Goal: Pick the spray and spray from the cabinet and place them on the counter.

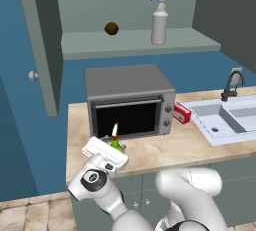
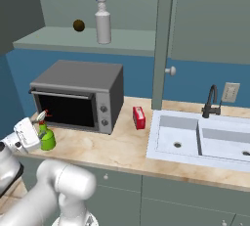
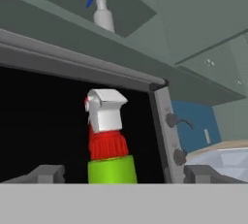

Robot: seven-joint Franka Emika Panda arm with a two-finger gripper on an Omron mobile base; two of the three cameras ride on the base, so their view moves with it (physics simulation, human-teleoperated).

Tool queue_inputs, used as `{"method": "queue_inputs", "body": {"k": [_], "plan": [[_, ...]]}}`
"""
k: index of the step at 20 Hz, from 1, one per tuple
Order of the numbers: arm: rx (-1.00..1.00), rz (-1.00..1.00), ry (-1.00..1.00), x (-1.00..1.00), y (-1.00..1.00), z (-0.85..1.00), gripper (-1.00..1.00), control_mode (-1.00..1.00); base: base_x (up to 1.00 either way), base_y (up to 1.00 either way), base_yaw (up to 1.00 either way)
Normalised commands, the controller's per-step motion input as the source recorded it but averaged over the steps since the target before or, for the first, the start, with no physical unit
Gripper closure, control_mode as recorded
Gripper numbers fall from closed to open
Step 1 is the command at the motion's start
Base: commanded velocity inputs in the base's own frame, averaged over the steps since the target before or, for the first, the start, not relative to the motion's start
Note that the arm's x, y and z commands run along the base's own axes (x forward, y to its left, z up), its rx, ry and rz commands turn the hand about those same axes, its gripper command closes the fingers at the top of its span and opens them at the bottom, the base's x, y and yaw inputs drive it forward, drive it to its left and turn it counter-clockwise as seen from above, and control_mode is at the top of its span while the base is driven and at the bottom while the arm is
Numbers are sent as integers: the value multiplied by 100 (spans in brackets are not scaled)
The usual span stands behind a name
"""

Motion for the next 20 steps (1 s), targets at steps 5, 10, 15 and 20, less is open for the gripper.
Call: {"method": "queue_inputs", "body": {"k": [5,10,15,20], "plan": [[0,-1,0,-20,0,25,-100,-100,0,0,0],[0,-2,0,-20,0,34,-100,-100,0,0,0],[0,-1,0,-22,-2,33,-100,-100,0,0,0],[0,-1,0,-25,-6,36,-100,-100,0,0,0]]}}
